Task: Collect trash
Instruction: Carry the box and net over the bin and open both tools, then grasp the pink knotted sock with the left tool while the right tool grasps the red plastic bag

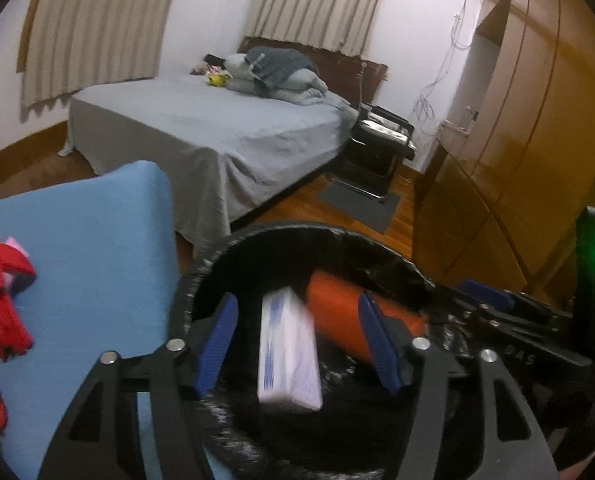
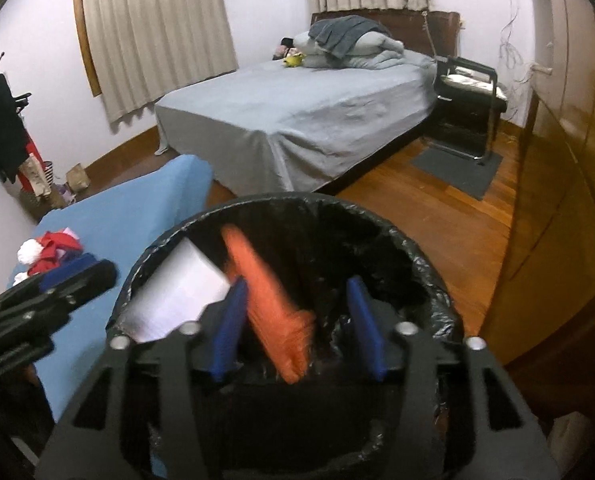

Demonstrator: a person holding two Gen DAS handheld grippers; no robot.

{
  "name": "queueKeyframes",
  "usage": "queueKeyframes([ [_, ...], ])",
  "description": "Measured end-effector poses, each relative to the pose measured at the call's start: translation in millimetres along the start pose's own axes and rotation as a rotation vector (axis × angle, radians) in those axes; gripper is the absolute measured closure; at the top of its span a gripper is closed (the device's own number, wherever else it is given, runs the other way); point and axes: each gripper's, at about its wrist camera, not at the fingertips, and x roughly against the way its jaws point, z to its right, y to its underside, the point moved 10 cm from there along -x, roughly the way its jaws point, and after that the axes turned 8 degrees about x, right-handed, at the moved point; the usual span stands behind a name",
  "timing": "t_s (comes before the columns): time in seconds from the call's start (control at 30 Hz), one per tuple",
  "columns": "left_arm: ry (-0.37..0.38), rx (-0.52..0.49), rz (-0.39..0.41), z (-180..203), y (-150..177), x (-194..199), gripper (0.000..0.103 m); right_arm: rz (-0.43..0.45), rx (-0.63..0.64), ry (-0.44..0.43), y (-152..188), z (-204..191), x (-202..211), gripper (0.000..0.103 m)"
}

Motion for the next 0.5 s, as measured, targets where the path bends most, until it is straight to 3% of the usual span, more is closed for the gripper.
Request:
queueKeyframes([
  [0.13, -0.079, -0.007, 0.049, -25, -6, 21, 0.029, 0.039, 0.024, 0.005, -9, -6, 2, 0.013],
  [0.17, -0.098, -0.007, 0.062, -30, -7, 25, 0.022, 0.052, 0.035, 0.001, -11, -12, 5, 0.01],
  [0.23, -0.148, -0.001, 0.093, -49, -11, 40, 0.018, 0.06, 0.047, -0.026, -16, -27, 9, 0.008],
  [0.5, -0.355, 0.052, 0.16, -136, -3, 105, 0.01, 0.076, 0.109, -0.142, -33, -106, 7, 0.005],
])
